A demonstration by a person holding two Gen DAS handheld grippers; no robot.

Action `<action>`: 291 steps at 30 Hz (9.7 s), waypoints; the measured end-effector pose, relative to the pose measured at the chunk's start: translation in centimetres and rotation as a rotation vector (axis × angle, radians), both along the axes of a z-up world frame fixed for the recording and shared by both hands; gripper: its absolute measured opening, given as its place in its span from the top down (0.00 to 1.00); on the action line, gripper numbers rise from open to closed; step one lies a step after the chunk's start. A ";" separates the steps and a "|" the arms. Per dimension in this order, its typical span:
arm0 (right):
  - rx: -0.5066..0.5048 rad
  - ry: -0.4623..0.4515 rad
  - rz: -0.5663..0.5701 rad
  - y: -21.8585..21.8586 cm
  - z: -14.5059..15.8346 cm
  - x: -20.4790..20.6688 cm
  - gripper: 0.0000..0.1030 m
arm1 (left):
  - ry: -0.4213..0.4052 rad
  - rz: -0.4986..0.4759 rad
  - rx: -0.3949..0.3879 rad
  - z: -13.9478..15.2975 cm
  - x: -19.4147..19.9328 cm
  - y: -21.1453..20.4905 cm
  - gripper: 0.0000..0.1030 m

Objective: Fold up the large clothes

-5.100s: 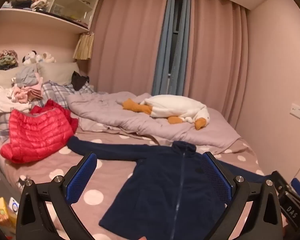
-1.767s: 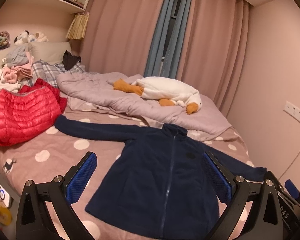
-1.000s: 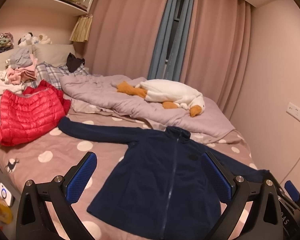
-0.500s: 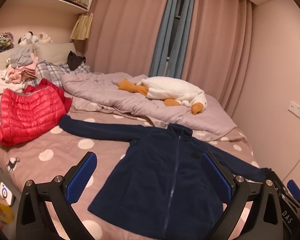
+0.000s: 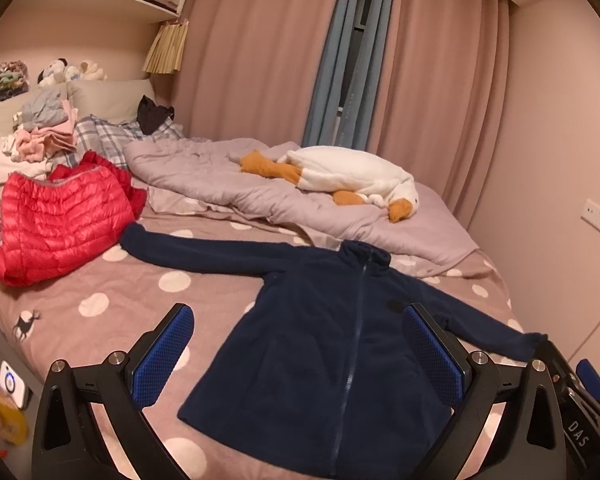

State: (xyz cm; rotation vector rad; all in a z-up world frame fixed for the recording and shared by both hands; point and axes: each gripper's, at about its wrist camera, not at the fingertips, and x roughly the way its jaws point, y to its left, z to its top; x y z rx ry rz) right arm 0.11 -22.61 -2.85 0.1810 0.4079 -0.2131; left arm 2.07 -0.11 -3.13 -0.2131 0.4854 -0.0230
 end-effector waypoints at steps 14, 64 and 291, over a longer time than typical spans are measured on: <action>0.250 0.035 -0.136 -9.2 -3.6 5.3 0.00 | 0.086 0.213 -0.135 -4.2 11.3 10.9 0.00; 0.793 0.100 -0.468 -36.2 -15.9 17.5 0.79 | 0.280 0.576 -0.319 -20.9 30.0 32.5 0.87; 0.939 0.026 0.126 -6.6 -22.5 0.4 0.00 | 0.316 -0.198 -0.570 -21.6 5.1 6.6 0.00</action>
